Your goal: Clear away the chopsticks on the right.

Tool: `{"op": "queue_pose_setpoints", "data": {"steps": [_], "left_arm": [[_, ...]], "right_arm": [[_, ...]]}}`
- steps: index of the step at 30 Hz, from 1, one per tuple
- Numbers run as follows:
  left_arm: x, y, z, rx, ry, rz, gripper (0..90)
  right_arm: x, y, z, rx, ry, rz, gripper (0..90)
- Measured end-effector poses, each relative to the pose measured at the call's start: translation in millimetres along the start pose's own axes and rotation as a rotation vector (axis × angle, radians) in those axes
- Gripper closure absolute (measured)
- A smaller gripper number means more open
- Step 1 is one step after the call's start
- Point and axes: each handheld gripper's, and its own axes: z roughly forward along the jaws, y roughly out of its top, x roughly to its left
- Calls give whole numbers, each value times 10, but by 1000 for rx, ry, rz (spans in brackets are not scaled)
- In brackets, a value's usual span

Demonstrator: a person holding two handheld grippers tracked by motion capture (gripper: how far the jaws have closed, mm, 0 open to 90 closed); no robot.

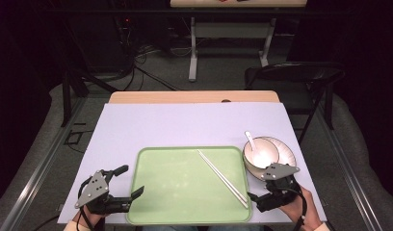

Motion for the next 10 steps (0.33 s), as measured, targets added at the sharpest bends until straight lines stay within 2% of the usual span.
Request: {"op": "queue_pose_setpoints", "data": {"steps": [5, 8, 10], "left_arm": [[-3, -1, -2, -2, 1, -4, 151], [-1, 0, 0, 0, 0, -1, 152], [1, 0, 2, 0, 1, -2, 151]], "right_arm": [[24, -170, -102, -33, -35, 7, 0], [43, -266, -140, -48, -40, 12, 0], [61, -327, -153, -43, -30, -1, 0]]}}
